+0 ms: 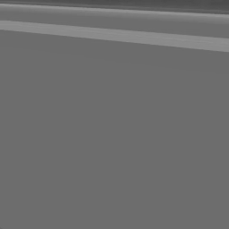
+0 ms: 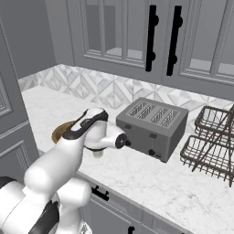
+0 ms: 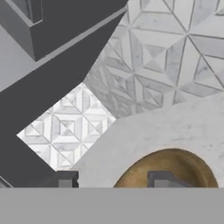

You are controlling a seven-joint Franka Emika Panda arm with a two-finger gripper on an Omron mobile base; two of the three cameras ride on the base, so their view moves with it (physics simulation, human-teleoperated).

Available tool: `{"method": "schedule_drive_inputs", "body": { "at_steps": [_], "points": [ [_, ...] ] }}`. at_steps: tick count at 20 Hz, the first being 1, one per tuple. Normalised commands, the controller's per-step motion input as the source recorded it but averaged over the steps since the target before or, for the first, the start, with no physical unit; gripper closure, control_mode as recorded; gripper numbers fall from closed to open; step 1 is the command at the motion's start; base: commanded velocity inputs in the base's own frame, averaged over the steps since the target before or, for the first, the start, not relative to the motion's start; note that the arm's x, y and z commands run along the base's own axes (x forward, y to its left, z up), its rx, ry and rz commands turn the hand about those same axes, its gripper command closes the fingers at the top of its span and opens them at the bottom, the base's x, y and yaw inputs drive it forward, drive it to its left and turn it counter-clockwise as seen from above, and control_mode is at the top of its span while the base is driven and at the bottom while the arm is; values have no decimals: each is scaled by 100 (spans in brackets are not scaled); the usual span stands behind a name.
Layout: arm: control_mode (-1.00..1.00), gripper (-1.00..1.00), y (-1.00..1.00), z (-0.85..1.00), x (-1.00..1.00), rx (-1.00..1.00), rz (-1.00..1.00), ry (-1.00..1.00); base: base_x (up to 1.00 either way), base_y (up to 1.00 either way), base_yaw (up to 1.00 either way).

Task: Grab a lemon wedge from the fridge and one ice cube from the ice bowl, and put them in the glass of lemonade.

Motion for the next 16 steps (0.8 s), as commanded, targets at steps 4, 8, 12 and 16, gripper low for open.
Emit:
{"method": "schedule_drive_inputs", "body": {
  "at_steps": [4, 8, 12, 16],
  "points": [
    [-100, -100, 57, 52, 0, -37, -4, 46, 0, 0, 0],
    [-100, -100, 76, 57, 5, -43, -3, 57, 0, 0, 0],
    [-100, -100, 33, -3, 14, -32, 0, 53, 0, 0, 0],
    [-100, -100, 4, -32, 0, -30, -7, 28, 0, 0, 0]
  ]
}}
